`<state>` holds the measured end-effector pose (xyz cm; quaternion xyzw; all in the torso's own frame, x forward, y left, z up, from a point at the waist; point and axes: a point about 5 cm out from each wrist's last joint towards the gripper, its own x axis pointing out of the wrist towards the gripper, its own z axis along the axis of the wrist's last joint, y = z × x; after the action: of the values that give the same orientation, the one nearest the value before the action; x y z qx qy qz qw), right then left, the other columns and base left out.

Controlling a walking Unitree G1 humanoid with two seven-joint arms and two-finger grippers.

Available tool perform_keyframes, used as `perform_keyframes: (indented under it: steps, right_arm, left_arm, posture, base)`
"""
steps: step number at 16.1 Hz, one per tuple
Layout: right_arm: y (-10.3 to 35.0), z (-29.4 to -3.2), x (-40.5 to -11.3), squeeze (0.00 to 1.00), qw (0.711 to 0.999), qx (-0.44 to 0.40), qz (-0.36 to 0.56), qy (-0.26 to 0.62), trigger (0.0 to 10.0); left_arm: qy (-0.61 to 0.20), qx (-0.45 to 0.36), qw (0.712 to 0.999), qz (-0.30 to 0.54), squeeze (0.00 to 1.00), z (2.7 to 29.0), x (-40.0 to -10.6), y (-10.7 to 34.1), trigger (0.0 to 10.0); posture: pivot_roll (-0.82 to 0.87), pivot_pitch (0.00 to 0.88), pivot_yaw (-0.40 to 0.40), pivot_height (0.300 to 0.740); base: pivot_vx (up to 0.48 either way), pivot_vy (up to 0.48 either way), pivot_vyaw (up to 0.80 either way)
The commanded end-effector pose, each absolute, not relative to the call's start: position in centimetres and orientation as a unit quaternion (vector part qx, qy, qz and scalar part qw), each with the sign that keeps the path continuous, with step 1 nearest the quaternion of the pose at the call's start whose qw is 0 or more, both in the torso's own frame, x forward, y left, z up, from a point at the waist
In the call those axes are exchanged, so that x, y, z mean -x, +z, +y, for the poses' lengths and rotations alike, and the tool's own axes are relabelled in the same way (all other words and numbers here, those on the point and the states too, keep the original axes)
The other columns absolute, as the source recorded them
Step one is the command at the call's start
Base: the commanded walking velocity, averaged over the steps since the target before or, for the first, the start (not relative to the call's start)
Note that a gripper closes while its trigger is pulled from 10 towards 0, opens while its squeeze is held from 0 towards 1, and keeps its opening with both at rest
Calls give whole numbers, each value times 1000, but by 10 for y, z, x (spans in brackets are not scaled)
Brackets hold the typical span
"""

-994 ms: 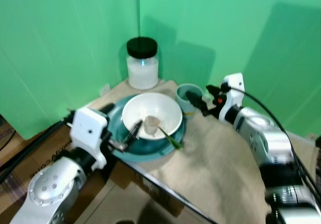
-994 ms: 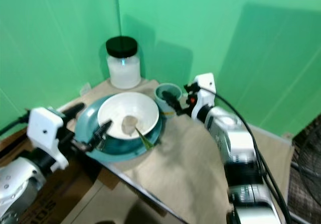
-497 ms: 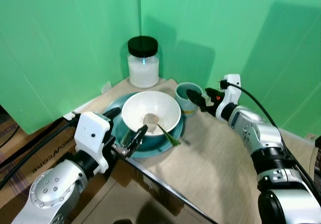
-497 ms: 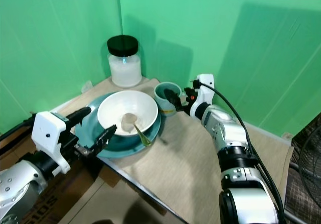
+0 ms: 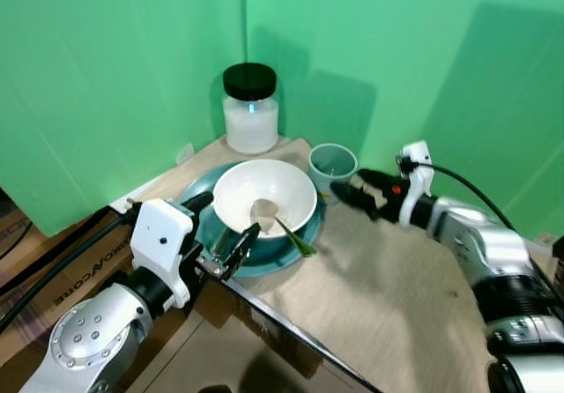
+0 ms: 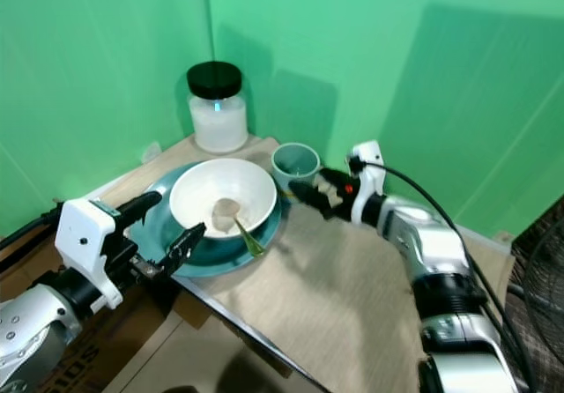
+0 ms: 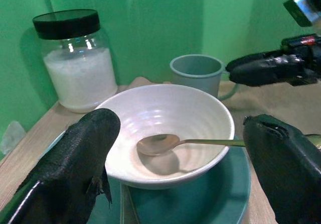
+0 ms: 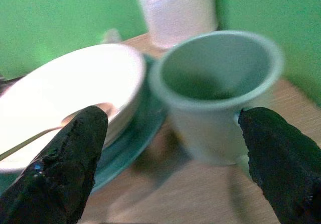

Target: Setting the table

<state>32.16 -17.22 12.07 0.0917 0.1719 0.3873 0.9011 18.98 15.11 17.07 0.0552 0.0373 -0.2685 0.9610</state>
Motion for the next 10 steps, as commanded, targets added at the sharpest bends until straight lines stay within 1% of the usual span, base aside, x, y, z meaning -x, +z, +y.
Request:
perform_keyframes:
  steps: [1, 2, 3, 4, 5, 7, 10]
  right_arm:
    - [126, -170, -315, 0, 887, -89, 172, 420, 10000]
    - [128, -171, -313, 0, 885, -86, 169, 426, 10000]
    - [134, -174, -316, 0, 901, -71, 145, 402, 10000]
    - [137, -176, -319, 0, 911, -66, 137, 384, 10000]
    - [141, -179, -326, 0, 929, -48, 118, 349, 10000]
    - [141, -179, -328, 0, 937, -38, 112, 330, 10000]
    - [136, -178, -327, 0, 941, -10, 119, 317, 10000]
  left_arm:
    - [-278, -58, 958, 36, 0, 150, -189, 173, 10000]
    - [-278, -58, 958, 36, 0, 150, -189, 173, 10000]
    - [-279, -59, 958, 35, 0, 150, -189, 174, 10000]
    - [-279, -59, 958, 35, 0, 150, -189, 174, 10000]
    - [-279, -60, 958, 34, 0, 149, -190, 174, 10000]
    - [-281, -60, 957, 34, 0, 149, -191, 174, 10000]
    - [-292, -56, 954, 40, 0, 147, -188, 173, 10000]
  posture:
    - [132, 0, -7, 740]
    - [132, 0, -7, 740]
    - [130, 0, -5, 740]
    - [130, 0, -5, 740]
    - [130, 0, -3, 740]
    - [132, 0, -5, 740]
    - [134, 0, -7, 740]
  base:
    - [0, 0, 0]
    - [0, 0, 0]
    - [0, 0, 0]
    - [0, 0, 0]
    - [0, 0, 0]
    - [0, 0, 0]
    - [0, 0, 0]
